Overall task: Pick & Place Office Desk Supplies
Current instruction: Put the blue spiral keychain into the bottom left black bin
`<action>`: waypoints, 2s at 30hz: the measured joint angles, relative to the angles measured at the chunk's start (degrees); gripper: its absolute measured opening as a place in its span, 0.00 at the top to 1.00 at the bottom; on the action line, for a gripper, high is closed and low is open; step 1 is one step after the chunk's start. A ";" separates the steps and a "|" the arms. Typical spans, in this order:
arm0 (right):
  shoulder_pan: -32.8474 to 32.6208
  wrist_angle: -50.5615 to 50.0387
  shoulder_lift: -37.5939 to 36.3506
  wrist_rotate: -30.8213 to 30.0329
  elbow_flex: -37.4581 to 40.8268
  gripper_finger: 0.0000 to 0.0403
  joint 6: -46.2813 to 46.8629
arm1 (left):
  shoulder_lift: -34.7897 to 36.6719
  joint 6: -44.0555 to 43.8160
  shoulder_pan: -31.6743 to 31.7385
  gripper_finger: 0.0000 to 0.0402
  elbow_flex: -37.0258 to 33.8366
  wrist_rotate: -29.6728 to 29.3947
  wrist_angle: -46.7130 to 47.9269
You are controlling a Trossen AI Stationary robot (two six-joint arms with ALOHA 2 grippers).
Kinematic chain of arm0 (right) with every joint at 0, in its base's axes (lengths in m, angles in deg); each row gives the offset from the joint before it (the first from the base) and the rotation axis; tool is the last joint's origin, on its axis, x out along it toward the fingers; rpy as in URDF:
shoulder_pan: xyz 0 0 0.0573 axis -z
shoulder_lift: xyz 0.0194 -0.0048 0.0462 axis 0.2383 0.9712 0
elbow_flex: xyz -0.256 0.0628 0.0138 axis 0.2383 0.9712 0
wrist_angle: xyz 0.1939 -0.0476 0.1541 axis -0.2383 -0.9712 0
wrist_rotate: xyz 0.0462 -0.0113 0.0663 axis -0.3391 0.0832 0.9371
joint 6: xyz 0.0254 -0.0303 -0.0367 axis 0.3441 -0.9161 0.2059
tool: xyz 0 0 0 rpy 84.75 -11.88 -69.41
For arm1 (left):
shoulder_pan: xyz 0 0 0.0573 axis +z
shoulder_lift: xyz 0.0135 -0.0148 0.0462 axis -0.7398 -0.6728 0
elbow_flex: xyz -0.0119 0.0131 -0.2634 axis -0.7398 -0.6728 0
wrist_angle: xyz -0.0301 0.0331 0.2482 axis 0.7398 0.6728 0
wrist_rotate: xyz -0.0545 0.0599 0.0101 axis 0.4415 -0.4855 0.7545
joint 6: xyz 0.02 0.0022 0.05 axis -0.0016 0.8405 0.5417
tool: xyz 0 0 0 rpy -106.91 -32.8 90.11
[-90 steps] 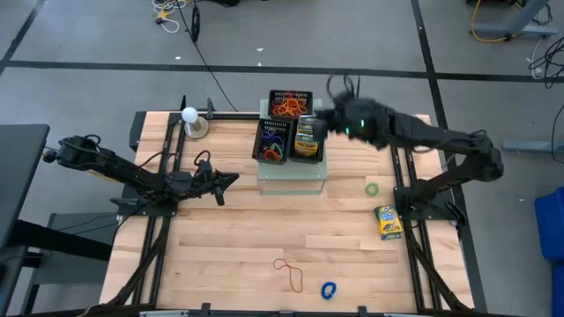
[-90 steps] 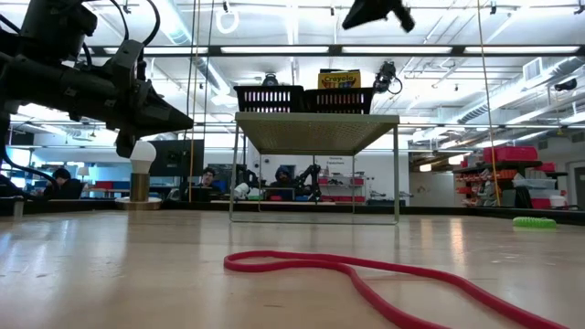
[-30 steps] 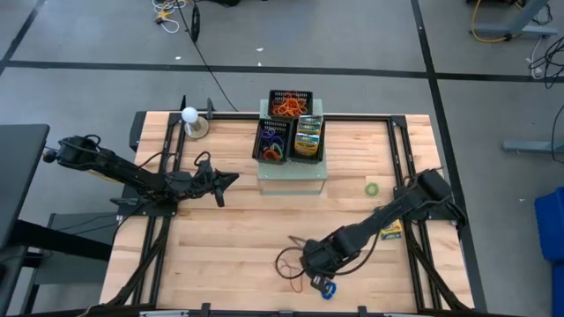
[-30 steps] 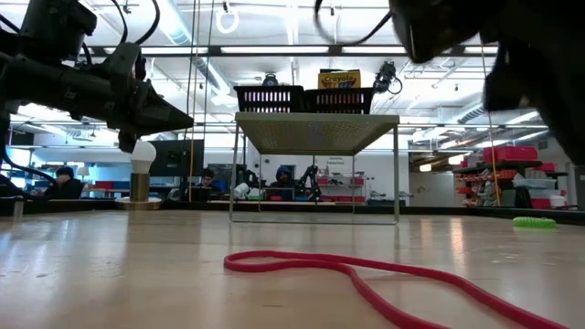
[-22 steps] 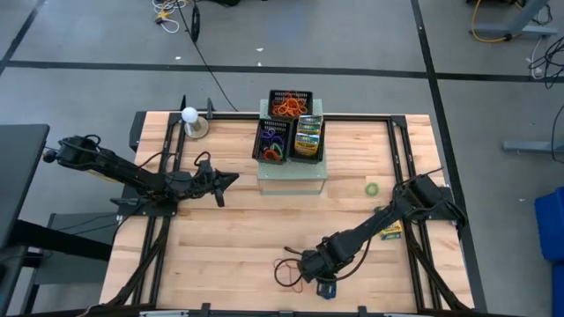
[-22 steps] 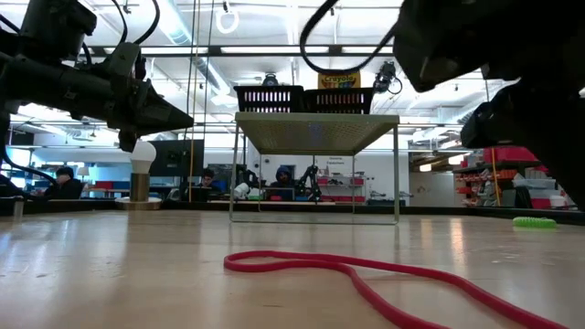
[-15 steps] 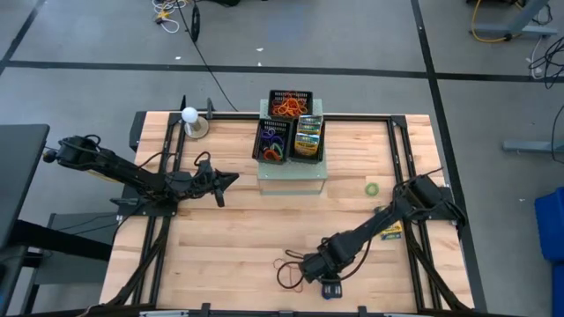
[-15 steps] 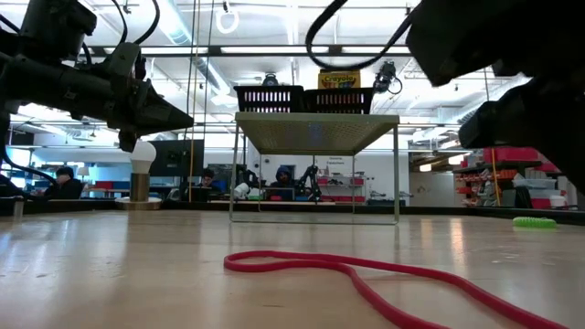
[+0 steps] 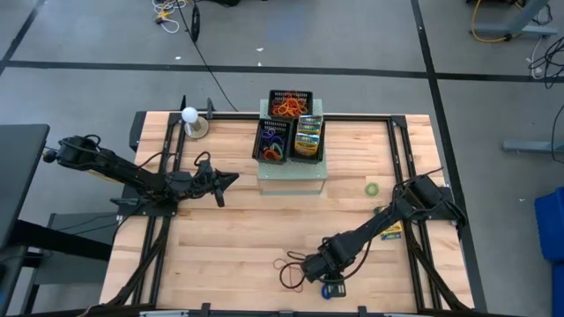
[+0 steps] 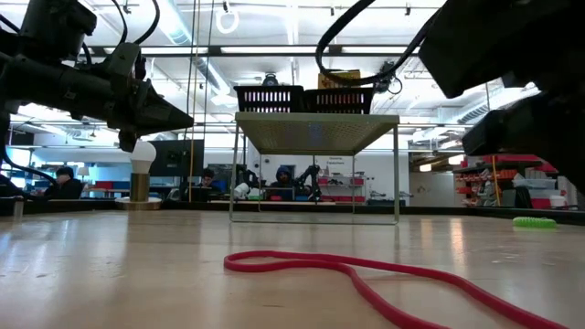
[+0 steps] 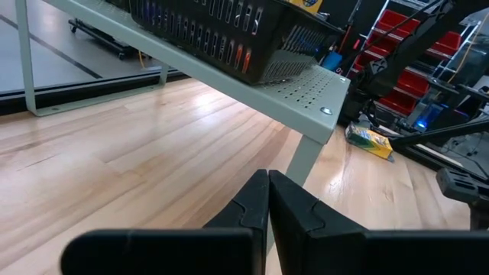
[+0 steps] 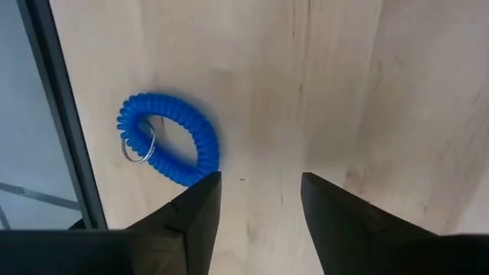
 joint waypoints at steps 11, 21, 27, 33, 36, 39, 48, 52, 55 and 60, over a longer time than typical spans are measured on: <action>-0.28 -5.83 -4.82 -0.40 0.00 0.53 0.70 | 0.00 0.00 0.00 0.96 0.00 0.00 0.00; -0.39 4.21 -4.87 0.75 4.74 0.53 -0.04 | 0.00 0.00 0.01 0.96 0.00 -0.01 -0.33; -1.36 12.99 -4.79 4.57 5.89 0.53 1.09 | 0.00 -0.01 0.00 0.96 0.00 -0.01 -0.34; -5.82 14.06 -4.41 -2.07 5.88 0.56 3.55 | 0.00 0.00 0.00 0.96 0.00 -0.02 -0.37; -5.65 12.58 -4.35 -7.04 5.97 0.60 6.35 | 0.00 -0.01 0.02 0.96 0.00 -0.01 -0.37; -4.76 12.66 -4.33 -8.09 5.95 0.62 7.95 | 0.00 0.00 0.02 0.96 0.00 -0.02 -0.39; -5.56 13.51 -2.84 -6.81 5.85 0.62 4.93 | -0.01 -0.01 0.01 0.96 0.00 -0.02 -0.42; -5.73 13.70 -1.97 -6.82 5.88 0.63 4.31 | -0.02 -0.02 0.00 0.96 0.00 -0.02 -0.35; -5.73 14.37 -1.48 -6.17 5.84 0.67 3.85 | -0.02 0.00 0.01 0.96 0.00 -0.01 -0.42; -5.01 13.81 -1.42 -5.76 5.81 0.81 4.02 | -0.02 -0.02 0.00 0.96 0.00 0.00 -0.17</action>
